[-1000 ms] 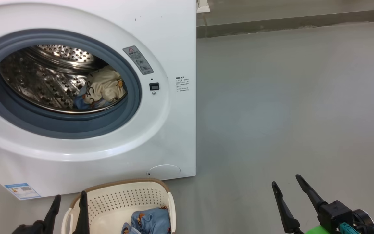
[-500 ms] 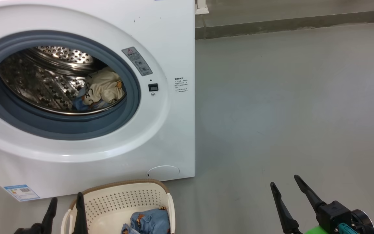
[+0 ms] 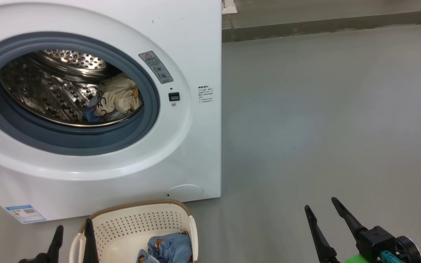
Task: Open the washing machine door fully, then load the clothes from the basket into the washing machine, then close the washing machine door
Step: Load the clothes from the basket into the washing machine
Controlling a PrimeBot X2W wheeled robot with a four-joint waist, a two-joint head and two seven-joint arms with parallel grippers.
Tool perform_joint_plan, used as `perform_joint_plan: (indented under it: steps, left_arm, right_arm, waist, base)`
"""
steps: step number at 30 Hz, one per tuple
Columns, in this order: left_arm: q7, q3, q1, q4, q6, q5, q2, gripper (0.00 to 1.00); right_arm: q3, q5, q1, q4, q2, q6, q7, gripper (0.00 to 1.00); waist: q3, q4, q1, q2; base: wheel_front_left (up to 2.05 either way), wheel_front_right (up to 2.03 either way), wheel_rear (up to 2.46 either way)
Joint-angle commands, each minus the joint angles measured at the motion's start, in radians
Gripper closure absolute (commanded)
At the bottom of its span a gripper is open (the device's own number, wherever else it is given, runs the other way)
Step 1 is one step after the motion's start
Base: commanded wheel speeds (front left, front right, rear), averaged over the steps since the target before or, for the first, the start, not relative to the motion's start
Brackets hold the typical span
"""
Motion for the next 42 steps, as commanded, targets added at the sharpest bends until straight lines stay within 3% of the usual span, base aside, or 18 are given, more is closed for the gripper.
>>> perform_joint_plan:
  steps: [1,11,20,42]
  left_arm:
    - [-0.006,0.040,-0.020,-0.013,-0.006,0.016,0.004,0.00]
    - [-0.006,0.034,-0.034,0.030,-0.026,0.022,-0.014,0.00]
    - [0.003,0.005,-0.124,0.127,-0.057,0.021,-0.024,0.00]
    - [0.123,-0.080,-0.623,0.736,-0.193,0.042,0.002,0.00]
  right_arm:
    - [0.021,-0.002,-0.014,-0.023,-0.007,0.002,-0.008,0.00]
    - [0.011,-0.016,-0.015,-0.037,-0.007,0.002,0.004,0.00]
    - [-0.019,-0.037,-0.041,-0.071,-0.014,0.002,0.020,0.00]
    - [-0.043,-0.041,-0.169,-0.087,-0.012,0.002,-0.032,0.00]
  waist:
    - [0.002,0.001,0.0000,-0.0001]
    - [0.047,0.001,0.0000,-0.0001]
    - [0.193,0.003,0.0000,-0.0001]
    - [0.642,-0.103,0.0000,-0.0001]
  base:
    - [0.00,0.00,0.00]
    - [0.00,0.00,0.00]
    - [0.00,0.00,0.00]
    - [0.00,0.00,0.00]
